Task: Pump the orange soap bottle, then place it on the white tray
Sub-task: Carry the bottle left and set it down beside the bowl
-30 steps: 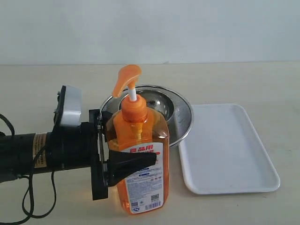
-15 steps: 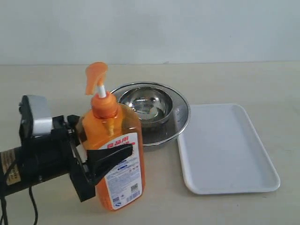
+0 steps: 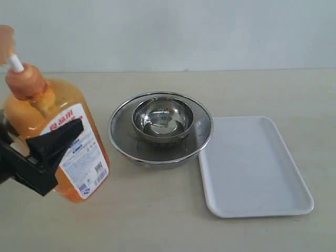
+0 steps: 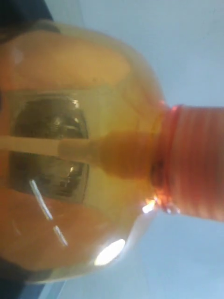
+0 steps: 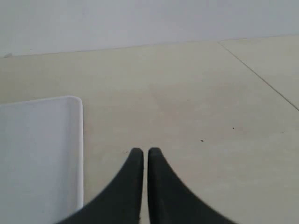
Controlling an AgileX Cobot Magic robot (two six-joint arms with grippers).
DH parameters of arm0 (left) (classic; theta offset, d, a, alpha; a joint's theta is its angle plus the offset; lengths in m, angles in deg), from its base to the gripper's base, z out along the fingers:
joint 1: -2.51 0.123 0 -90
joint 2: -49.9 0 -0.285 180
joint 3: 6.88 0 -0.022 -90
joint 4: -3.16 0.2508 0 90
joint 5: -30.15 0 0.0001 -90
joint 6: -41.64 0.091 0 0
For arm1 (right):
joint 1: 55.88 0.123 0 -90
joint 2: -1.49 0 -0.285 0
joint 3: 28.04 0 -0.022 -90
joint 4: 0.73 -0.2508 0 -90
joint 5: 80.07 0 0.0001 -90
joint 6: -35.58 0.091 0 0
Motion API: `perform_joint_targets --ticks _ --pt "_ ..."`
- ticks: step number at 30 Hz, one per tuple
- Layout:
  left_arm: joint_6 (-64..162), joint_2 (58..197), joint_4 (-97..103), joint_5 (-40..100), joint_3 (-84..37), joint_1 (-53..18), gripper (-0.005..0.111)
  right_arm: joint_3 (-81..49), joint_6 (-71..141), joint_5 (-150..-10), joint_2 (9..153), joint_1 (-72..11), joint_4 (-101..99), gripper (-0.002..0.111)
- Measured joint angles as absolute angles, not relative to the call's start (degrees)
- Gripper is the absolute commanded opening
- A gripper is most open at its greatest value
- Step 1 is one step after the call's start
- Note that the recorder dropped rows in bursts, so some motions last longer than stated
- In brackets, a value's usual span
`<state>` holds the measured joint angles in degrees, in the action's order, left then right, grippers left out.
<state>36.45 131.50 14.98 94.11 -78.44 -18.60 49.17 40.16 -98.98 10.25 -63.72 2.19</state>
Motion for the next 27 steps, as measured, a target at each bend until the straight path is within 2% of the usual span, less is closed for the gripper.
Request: perform_joint_targets --ticks 4,9,14,27 --pt "40.97 128.66 8.92 92.76 -78.14 -18.60 0.005 49.17 40.16 -98.98 10.25 -63.72 2.19 0.001" --pt "48.39 128.46 -1.16 87.67 -72.00 -18.60 0.005 49.17 40.16 -98.98 10.25 -63.72 2.19 0.001" --pt "51.94 136.18 -6.39 84.07 -63.99 -18.60 0.005 49.17 40.16 -98.98 10.25 -63.72 2.19 0.001" --pt "52.67 151.00 -11.42 83.95 -58.34 -18.60 0.005 49.17 40.16 -98.98 10.25 -63.72 2.19 0.001"
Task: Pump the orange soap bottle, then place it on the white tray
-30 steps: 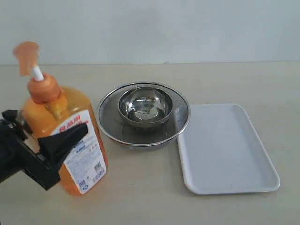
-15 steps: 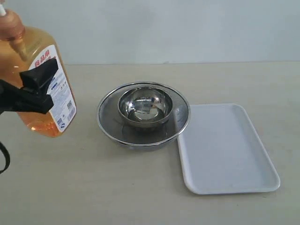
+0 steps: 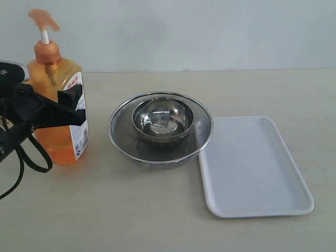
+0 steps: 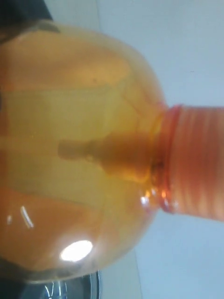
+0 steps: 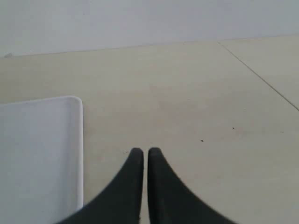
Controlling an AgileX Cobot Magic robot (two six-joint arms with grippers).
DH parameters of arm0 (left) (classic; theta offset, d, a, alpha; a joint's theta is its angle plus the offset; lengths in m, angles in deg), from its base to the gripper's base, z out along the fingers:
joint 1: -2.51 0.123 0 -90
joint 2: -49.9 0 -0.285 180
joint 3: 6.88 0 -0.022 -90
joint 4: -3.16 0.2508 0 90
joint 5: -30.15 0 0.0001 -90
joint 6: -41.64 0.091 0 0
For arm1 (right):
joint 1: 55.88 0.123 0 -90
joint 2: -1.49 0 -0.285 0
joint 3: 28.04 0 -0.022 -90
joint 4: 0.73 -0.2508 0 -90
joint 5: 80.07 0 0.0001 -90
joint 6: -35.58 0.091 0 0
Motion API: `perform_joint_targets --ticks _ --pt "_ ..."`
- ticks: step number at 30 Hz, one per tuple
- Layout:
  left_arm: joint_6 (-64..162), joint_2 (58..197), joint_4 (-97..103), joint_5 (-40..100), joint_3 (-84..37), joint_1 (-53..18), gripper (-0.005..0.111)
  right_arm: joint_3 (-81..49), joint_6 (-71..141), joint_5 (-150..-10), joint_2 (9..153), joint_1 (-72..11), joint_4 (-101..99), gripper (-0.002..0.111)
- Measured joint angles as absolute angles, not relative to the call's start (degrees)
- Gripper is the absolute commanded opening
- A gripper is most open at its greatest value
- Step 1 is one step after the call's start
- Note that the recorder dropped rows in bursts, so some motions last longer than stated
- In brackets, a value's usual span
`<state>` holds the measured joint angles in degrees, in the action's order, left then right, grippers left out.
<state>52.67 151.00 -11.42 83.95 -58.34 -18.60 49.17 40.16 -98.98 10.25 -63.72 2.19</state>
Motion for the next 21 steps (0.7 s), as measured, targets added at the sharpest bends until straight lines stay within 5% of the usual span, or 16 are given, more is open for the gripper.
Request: perform_joint_targets --ticks 21 --pt "62.02 157.37 -6.65 85.95 -55.38 -18.60 0.005 49.17 40.16 -98.98 10.25 -63.72 2.19 0.001"
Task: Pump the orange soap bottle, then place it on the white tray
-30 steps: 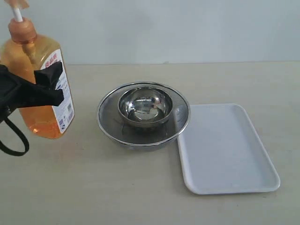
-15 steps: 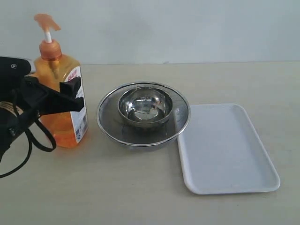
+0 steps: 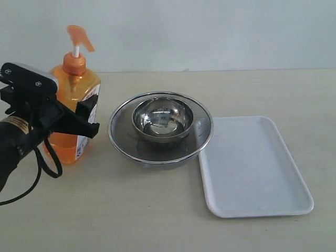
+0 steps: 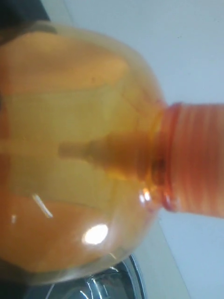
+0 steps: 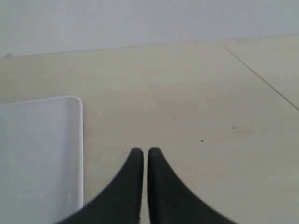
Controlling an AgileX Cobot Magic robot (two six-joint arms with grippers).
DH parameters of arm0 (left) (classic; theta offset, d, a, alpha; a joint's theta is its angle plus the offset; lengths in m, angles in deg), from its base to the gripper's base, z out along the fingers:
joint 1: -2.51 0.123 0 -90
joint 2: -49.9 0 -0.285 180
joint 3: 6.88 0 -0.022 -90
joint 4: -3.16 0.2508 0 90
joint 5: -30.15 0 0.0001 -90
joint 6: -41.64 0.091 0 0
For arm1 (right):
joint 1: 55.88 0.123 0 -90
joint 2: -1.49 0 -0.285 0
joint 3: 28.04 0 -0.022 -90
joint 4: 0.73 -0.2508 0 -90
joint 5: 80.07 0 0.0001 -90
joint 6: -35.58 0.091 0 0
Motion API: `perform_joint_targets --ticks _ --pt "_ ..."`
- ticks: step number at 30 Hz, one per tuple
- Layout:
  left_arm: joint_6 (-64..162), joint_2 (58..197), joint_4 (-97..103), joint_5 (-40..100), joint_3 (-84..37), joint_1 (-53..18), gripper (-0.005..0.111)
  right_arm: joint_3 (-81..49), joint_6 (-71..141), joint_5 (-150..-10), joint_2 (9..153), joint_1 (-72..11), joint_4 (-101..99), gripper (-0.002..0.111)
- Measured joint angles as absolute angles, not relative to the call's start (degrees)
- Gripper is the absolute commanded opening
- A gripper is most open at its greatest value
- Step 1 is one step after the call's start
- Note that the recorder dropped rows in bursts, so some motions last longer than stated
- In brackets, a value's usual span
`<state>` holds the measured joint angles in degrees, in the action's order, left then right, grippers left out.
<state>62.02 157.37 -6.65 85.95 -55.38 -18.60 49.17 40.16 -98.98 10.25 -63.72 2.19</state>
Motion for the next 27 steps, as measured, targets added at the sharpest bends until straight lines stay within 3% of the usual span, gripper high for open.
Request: perform_joint_targets --ticks 22,27 --pt "66.74 157.37 -3.50 84.38 -55.11 -18.60 0.005 49.17 39.91 -98.84 10.25 -63.72 2.40 0.001" --pt "66.74 157.37 -3.50 84.34 -55.11 -18.60 0.005 49.17 42.23 -87.86 10.25 -63.72 0.07 0.001"
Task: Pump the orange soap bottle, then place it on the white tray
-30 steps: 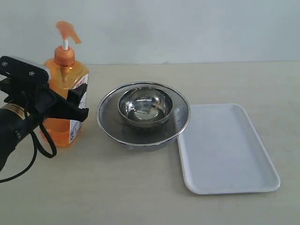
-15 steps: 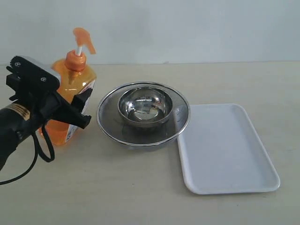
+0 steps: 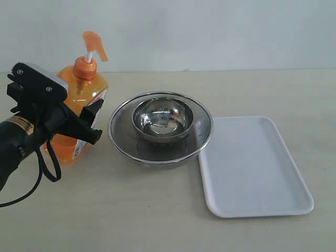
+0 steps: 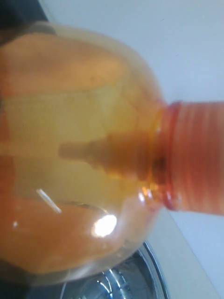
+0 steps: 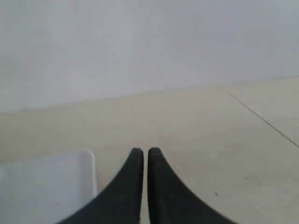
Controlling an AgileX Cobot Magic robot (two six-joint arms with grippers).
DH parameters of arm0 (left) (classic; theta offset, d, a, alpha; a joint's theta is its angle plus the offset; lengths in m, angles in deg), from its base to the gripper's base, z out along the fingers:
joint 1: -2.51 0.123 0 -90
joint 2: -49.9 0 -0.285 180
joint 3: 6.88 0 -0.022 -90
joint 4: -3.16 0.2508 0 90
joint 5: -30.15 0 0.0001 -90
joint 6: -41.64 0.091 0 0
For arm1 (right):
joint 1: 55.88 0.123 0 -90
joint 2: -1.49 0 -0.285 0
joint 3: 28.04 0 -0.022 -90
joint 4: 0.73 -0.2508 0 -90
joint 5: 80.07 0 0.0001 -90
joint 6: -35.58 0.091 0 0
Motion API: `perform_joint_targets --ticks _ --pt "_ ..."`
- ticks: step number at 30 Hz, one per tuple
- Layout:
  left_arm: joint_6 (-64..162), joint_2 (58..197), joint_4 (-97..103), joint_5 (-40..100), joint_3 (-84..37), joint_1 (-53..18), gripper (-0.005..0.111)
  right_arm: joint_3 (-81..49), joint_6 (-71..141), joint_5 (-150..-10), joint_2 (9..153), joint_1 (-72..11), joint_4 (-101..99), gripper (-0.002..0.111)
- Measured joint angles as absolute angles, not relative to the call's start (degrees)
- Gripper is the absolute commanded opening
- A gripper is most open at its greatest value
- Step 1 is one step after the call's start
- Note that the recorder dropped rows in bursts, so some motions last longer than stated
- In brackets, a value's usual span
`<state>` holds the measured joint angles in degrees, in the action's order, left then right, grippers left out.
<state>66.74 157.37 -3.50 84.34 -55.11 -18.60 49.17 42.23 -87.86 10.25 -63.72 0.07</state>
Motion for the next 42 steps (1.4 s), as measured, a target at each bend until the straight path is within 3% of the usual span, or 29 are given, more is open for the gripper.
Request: perform_joint_targets --ticks 8,18,24,30,36,42 --pt "67.49 157.37 -3.39 84.23 -55.11 -18.60 0.005 49.18 57.13 -72.59 10.25 -63.72 -17.42 0.001" --pt "68.62 156.39 -9.52 83.38 -55.11 -18.74 0.005 32.67 64.46 -78.90 10.26 -63.72 -5.76 0.001" --pt "71.92 155.43 -17.12 82.20 -54.53 -23.19 0.005 24.29 59.46 -84.79 17.91 -63.72 -5.04 0.001" --pt "82.59 155.43 -30.33 80.09 -51.58 -27.82 0.005 16.77 35.58 -93.00 31.54 -60.28 -21.22 0.001" --pt "83.50 155.43 -34.31 80.45 -51.46 -29.28 0.005 8.40 -12.35 -103.22 45.54 -48.05 -57.03 0.001" --pt "83.52 155.43 -35.90 81.14 -51.46 -29.28 0.005 1.99 -26.43 -106.41 60.19 -36.26 -70.33 0.001"
